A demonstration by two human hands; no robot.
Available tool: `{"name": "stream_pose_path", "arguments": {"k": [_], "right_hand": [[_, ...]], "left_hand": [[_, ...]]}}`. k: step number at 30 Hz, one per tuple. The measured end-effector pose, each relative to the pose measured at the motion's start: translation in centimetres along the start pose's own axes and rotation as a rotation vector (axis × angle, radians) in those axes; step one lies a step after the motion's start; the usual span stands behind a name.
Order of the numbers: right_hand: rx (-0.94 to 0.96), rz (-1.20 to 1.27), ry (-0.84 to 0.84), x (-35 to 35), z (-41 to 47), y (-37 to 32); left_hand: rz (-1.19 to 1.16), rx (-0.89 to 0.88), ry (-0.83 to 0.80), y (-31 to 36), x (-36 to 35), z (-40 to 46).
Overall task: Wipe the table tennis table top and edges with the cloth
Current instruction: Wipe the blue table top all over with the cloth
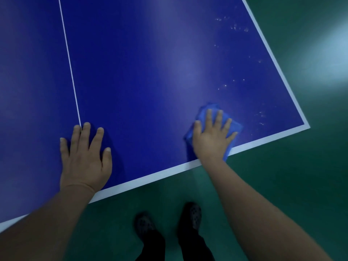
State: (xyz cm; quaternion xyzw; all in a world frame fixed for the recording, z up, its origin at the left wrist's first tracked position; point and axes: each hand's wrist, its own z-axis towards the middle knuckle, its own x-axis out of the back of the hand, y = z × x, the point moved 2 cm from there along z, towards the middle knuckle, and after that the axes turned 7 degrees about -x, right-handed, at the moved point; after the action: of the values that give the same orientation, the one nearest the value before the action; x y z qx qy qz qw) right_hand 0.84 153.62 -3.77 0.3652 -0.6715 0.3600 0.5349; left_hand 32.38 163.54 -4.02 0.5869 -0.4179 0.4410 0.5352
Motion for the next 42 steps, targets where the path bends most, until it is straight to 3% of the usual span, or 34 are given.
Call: {"name": "stream_pose_path", "arguments": {"k": [3, 5, 7, 10, 12, 14, 16, 19, 22, 24, 29, 33, 35, 39, 40, 42], "right_hand": [[0.555, -0.111, -0.056, -0.8, -4.9, -1.5], [0.764, -0.137, -0.086, -0.4, -4.1, 0.5], [0.687, -0.143, -0.091, 0.5, -0.6, 3.5], [0.374, -0.143, -0.097, 2.3, 4.6, 7.5], [0.202, -0.098, -0.077, 2.9, 5.5, 7.7], [0.157, -0.084, -0.082, 2.4, 4.4, 5.7], [0.355, -0.112, -0.074, 1.3, 1.6, 3.4], [0.763, -0.115, -0.107, 0.5, -1.0, 2.9], [0.918, -0.094, -0.066, 1.0, 3.2, 6.3], [0.813, -0.081, -0.012, 2.0, 8.9, 9.9], [0.229, -0.156, -0.059, 6.7, 24.0, 22.0], [0.058, -0.08, -0.021, 6.7, 23.8, 22.5], [0.183, -0.106, 0.008, 5.1, 19.5, 19.5], [0.777, -0.114, 0.02, 2.7, 10.4, 16.3], [0.848, -0.12, 0.01, 2.7, 11.2, 17.0], [0.806, -0.122, 0.022, 3.6, 15.5, 19.4]], "left_hand": [[-0.007, -0.008, -0.001, -0.2, 0.2, 0.1], [-0.011, -0.018, -0.002, -0.3, 0.2, 0.1], [-0.022, -0.023, -0.003, -0.5, 0.0, 0.2], [-0.046, -0.018, -0.014, -1.1, -0.3, 0.4], [-0.019, 0.004, -0.022, -0.9, -0.3, 0.5], [-0.009, 0.064, 0.017, 1.0, -0.2, 0.2], [-0.092, 0.132, 0.068, 4.8, -0.2, -0.3], [-0.181, 0.077, 0.081, 12.4, -1.6, -0.6], [-0.161, -0.011, 0.048, 19.5, -3.9, 0.4], [-0.133, -0.052, 0.018, 22.9, -5.3, 1.4], [0.02, -0.025, -0.014, 24.9, -7.0, 2.6], [0.068, -0.022, -0.013, 25.0, -7.1, 2.5], [0.074, -0.01, -0.006, 25.1, -7.1, 2.5], [0.124, 0.024, -0.025, 25.2, -7.1, 2.6], [0.135, 0.022, -0.031, 25.3, -7.1, 2.7], [0.143, 0.027, -0.037, 25.4, -7.1, 2.8]]}}
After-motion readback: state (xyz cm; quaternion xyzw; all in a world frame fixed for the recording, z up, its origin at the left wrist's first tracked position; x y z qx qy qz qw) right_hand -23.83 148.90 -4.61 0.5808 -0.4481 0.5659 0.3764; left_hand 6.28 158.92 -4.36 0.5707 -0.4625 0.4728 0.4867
